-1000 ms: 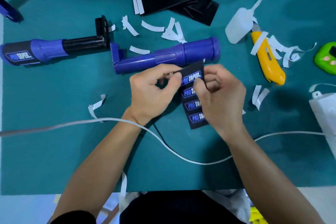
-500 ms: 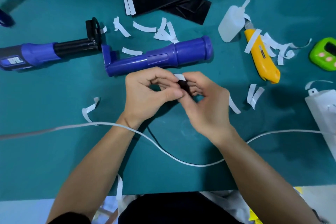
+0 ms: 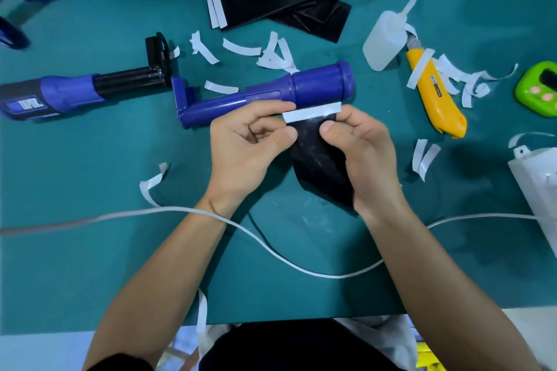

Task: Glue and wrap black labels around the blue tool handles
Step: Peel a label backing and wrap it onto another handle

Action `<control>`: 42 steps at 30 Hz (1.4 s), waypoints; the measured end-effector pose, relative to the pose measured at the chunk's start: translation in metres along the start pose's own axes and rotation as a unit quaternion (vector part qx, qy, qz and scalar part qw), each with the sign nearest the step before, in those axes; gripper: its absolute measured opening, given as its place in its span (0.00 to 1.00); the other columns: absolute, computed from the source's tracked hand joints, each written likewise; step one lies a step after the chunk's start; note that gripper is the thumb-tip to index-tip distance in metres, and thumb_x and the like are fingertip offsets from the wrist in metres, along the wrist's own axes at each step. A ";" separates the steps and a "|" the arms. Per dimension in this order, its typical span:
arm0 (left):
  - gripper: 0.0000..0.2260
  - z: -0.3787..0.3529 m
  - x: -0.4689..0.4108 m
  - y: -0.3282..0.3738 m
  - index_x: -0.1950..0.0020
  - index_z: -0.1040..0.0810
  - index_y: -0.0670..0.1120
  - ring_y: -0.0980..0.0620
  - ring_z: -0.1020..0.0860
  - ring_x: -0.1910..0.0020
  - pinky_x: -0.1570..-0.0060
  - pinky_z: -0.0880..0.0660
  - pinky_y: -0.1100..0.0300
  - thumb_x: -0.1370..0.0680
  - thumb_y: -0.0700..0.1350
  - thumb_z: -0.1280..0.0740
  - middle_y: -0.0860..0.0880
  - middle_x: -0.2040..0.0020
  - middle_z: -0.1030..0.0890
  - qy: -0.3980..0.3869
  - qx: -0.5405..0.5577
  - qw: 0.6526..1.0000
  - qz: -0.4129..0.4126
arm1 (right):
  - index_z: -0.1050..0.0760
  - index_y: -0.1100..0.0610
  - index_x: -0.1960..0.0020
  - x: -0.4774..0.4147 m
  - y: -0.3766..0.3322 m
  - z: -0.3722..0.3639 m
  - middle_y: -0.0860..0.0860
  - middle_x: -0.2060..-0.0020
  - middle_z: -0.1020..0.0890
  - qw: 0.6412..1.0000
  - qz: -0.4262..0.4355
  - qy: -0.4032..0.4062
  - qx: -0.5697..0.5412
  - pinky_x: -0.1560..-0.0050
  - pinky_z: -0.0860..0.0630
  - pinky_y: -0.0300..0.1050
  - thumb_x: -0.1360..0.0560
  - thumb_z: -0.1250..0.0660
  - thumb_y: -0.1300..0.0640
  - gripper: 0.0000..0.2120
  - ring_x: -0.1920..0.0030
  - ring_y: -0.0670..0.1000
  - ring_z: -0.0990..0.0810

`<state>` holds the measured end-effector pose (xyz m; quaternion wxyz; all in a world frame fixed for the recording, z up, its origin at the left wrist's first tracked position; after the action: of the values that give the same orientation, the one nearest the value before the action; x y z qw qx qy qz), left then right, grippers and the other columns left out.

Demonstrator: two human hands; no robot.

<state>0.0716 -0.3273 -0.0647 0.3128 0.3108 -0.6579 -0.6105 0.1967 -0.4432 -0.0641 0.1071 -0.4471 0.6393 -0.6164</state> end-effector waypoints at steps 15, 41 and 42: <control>0.04 -0.004 0.016 0.018 0.50 0.11 0.41 0.46 0.20 0.57 0.44 0.27 0.62 0.24 0.37 0.21 0.44 0.54 0.14 0.078 -0.367 0.860 -0.345 | 0.14 0.51 0.54 0.007 0.000 -0.007 0.42 0.64 0.14 0.965 0.170 0.059 0.192 0.60 0.23 0.38 0.24 0.28 0.63 0.08 0.64 0.41 0.18; 0.05 -0.001 0.018 0.014 0.59 0.11 0.42 0.56 0.15 0.61 0.57 0.20 0.64 0.25 0.35 0.25 0.50 0.60 0.12 0.095 -0.363 0.885 -0.277 | 0.16 0.59 0.60 0.015 0.001 -0.017 0.49 0.73 0.34 0.866 0.320 0.060 0.379 0.70 0.37 0.42 0.24 0.30 0.69 0.10 0.71 0.52 0.35; 0.05 -0.002 0.018 0.014 0.59 0.11 0.43 0.56 0.15 0.61 0.58 0.20 0.63 0.26 0.34 0.25 0.50 0.60 0.12 0.094 -0.360 0.888 -0.269 | 0.15 0.59 0.59 0.014 0.001 -0.016 0.50 0.73 0.32 0.870 0.314 0.061 0.374 0.70 0.36 0.42 0.24 0.29 0.68 0.09 0.71 0.52 0.34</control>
<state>0.0615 -0.3417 -0.0502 0.2872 0.3979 -0.2519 -0.8341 0.1767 -0.4422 -0.0558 0.4150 -0.1104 0.4732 -0.7692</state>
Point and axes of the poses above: each hand's wrist, its own x-axis away from the middle knuckle, its own z-axis out of the back of the hand, y = z × x, the point moved 3 cm from there along -x, towards the middle knuckle
